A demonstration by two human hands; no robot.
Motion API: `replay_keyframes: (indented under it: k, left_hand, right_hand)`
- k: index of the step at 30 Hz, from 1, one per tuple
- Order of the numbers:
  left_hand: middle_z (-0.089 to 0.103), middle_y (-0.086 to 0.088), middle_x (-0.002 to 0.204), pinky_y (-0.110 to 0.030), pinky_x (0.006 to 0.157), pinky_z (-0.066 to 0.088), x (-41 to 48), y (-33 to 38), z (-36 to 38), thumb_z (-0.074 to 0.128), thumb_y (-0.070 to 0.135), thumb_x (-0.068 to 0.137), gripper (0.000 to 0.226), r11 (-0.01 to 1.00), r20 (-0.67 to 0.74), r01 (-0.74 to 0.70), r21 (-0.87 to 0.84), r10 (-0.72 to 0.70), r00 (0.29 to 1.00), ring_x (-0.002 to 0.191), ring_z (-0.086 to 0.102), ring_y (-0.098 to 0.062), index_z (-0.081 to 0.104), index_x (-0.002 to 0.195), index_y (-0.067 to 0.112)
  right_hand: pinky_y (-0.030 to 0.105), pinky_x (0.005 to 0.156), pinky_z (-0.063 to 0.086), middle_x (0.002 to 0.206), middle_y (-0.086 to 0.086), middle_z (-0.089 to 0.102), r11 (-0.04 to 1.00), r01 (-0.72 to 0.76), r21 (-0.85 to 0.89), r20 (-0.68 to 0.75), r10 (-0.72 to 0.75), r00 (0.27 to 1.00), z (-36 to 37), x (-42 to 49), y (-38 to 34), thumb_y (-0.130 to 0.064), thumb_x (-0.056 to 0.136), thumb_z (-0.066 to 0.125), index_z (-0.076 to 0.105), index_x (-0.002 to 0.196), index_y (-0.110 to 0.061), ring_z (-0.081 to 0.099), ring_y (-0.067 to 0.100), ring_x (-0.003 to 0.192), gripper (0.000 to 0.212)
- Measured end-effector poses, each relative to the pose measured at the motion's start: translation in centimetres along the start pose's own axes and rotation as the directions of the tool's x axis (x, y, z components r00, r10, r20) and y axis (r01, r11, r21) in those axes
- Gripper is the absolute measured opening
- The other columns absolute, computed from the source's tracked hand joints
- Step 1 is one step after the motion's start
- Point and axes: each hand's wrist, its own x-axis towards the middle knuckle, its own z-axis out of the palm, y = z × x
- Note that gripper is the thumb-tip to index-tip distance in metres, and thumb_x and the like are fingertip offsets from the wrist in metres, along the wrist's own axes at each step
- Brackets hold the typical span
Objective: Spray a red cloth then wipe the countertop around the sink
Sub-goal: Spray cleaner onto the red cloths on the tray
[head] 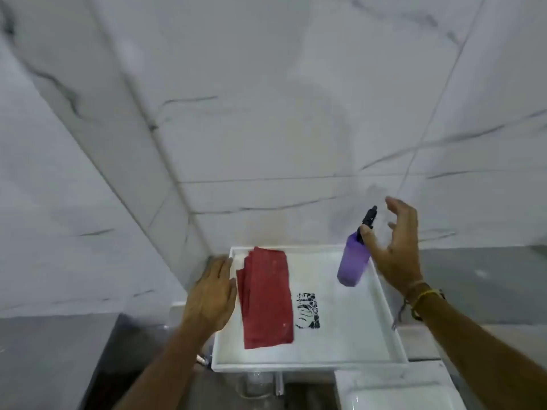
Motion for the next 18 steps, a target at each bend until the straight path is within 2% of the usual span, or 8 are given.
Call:
replay_keyframes:
  k: [3,5,8,10,12,14,16,18]
  left_hand:
    - [0.023,-0.012,0.156,-0.04,0.116,0.024,0.0,-1.1,3.8,0.029,0.032,0.098,0.054,0.998,0.05,0.056,-0.039,-0.054,0.997,0.143,0.024,-0.027,0.019,0.146,0.01]
    - [0.015,-0.009,0.159,-0.034,0.117,0.011,-0.2,-1.4,5.1,0.023,0.036,0.099,0.056,0.993,0.069,0.092,-0.069,-0.087,0.994,0.147,0.012,-0.024,0.011,0.148,0.012]
    - [0.013,-0.008,0.159,-0.031,0.115,0.005,-0.6,-1.8,6.3,0.016,0.04,0.096,0.06,0.995,0.039,0.068,-0.072,-0.066,0.997,0.147,0.009,-0.022,0.01,0.147,0.01]
    - [0.011,-0.004,0.159,-0.03,0.117,0.004,-0.7,-2.3,6.7,0.012,0.041,0.093,0.063,0.991,0.031,0.071,-0.114,-0.068,0.997,0.146,0.006,-0.017,0.009,0.147,0.01]
    - [0.004,0.006,0.155,-0.028,0.116,0.003,-0.8,-2.5,7.1,0.008,0.045,0.091,0.065,0.98,0.012,0.097,-0.176,-0.096,0.995,0.143,0.002,-0.009,0.007,0.148,0.013]
    - [-0.001,0.012,0.15,-0.027,0.115,0.002,-0.9,-2.8,7.3,0.009,0.045,0.091,0.064,0.971,0.007,0.11,-0.211,-0.111,0.994,0.142,0.001,-0.007,0.007,0.148,0.015]
    - [0.0,0.011,0.152,-0.026,0.114,0.001,-0.9,-2.7,7.3,0.014,0.043,0.092,0.063,0.967,0.016,0.119,-0.226,-0.119,0.993,0.142,-0.001,-0.006,0.007,0.148,0.015]
    - [0.004,0.005,0.157,-0.026,0.114,0.001,-0.7,-2.7,7.4,0.016,0.039,0.095,0.059,0.968,0.023,0.123,-0.221,-0.121,0.992,0.14,-0.004,-0.004,0.007,0.148,0.014]
  right_hand:
    - [0.047,0.108,0.041,0.133,0.013,0.041,0.999,-0.033,0.032,0.015,0.033,0.999,2.7,-0.1,2.6,-0.028,0.074,0.076,0.036,0.137,-0.006,0.044,0.022,0.125,0.078]
    - [0.036,0.108,0.041,0.131,0.012,0.044,0.996,-0.052,0.068,-0.014,0.053,0.998,4.0,-0.2,3.6,-0.022,0.073,0.077,0.038,0.135,-0.008,0.049,0.028,0.122,0.074]
    - [0.028,0.097,0.05,0.129,0.01,0.045,0.979,-0.075,0.192,-0.069,0.09,0.994,5.3,-0.4,3.8,-0.013,0.075,0.071,0.037,0.134,-0.008,0.06,0.027,0.107,0.067]
    - [0.015,0.091,0.05,0.133,0.021,0.038,0.978,-0.039,0.205,-0.15,0.071,0.986,6.2,-0.1,3.5,-0.003,0.076,0.066,0.037,0.134,0.001,0.058,0.015,0.111,0.065]
    - [0.009,0.092,0.046,0.132,0.034,0.032,0.986,0.035,0.164,-0.254,0.008,0.967,6.8,-0.1,3.0,0.007,0.074,0.061,0.037,0.131,0.01,0.044,-0.007,0.12,0.062]
    - [0.004,0.094,0.039,0.127,0.037,0.037,0.991,0.052,0.127,-0.301,-0.011,0.954,7.1,-0.2,2.5,0.011,0.072,0.058,0.039,0.131,0.013,0.039,-0.01,0.12,0.062]
    - [0.011,0.095,0.042,0.125,0.033,0.046,0.99,0.003,0.142,-0.294,0.039,0.955,6.9,-0.2,1.5,0.012,0.073,0.057,0.038,0.134,0.01,0.047,0.01,0.121,0.064]
    - [0.041,0.094,0.051,0.124,0.029,0.052,0.977,0.005,0.211,-0.234,0.045,0.971,6.5,-0.3,0.3,0.012,0.078,0.056,0.039,0.133,0.007,0.055,0.036,0.113,0.058]
